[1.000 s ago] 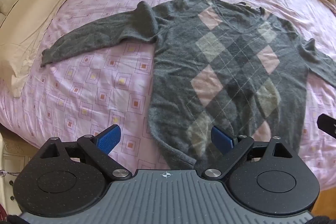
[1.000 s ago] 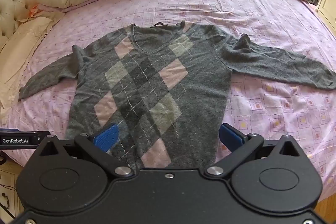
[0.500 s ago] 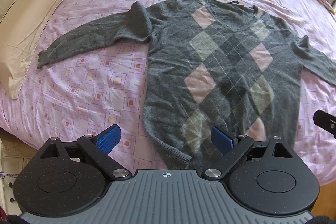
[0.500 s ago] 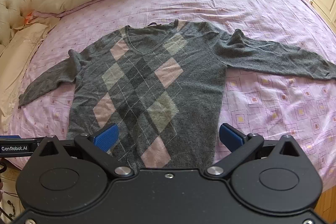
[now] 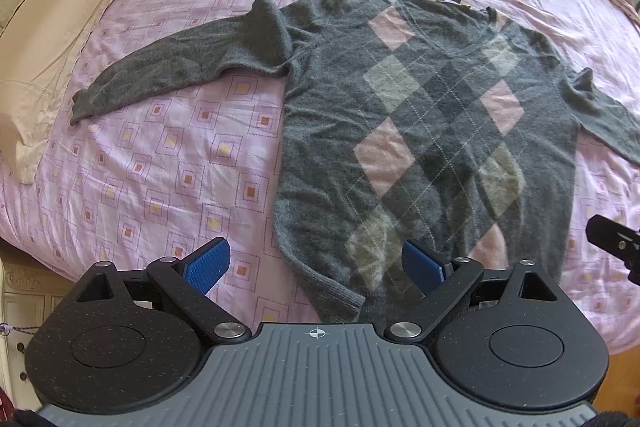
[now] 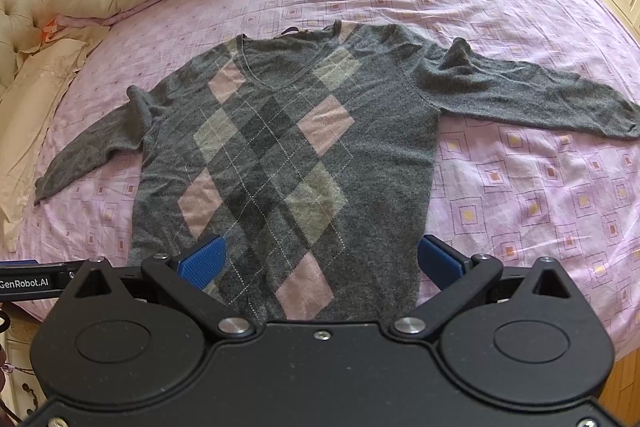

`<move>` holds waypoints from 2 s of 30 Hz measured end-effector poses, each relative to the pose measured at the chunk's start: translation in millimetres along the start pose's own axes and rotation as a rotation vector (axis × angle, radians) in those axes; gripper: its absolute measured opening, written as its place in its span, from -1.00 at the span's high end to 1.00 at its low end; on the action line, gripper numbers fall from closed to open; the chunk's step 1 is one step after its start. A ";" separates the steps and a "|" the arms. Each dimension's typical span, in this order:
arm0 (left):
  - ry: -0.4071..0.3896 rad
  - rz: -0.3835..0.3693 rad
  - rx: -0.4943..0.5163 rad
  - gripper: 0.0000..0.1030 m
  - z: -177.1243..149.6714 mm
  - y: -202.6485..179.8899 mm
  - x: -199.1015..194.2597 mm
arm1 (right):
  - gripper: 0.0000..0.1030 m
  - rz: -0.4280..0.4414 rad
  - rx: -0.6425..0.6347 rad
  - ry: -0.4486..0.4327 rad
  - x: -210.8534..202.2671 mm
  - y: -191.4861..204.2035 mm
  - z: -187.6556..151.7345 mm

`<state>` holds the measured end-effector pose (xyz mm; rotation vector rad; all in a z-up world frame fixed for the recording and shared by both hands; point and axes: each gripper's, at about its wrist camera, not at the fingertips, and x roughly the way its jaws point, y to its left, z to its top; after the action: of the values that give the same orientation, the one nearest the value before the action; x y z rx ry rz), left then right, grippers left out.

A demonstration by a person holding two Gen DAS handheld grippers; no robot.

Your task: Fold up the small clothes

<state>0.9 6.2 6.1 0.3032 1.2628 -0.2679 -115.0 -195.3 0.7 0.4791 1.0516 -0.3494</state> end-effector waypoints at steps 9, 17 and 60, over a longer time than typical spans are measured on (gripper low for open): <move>0.026 -0.012 0.025 -0.81 23.9 7.6 15.1 | -0.98 -0.023 0.057 0.036 18.0 8.3 11.1; 0.023 -0.039 0.058 -0.81 52.7 13.5 23.7 | -0.98 -0.043 0.113 0.029 26.3 21.2 29.4; -0.031 -0.070 -0.003 -0.79 97.7 -110.2 53.4 | -0.50 -0.261 0.427 -0.088 60.6 -310.2 99.0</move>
<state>63.1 -133.9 -26.8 0.2519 1.2447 -0.3299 -167.0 -513.0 -77.2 0.7019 0.9556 -0.8292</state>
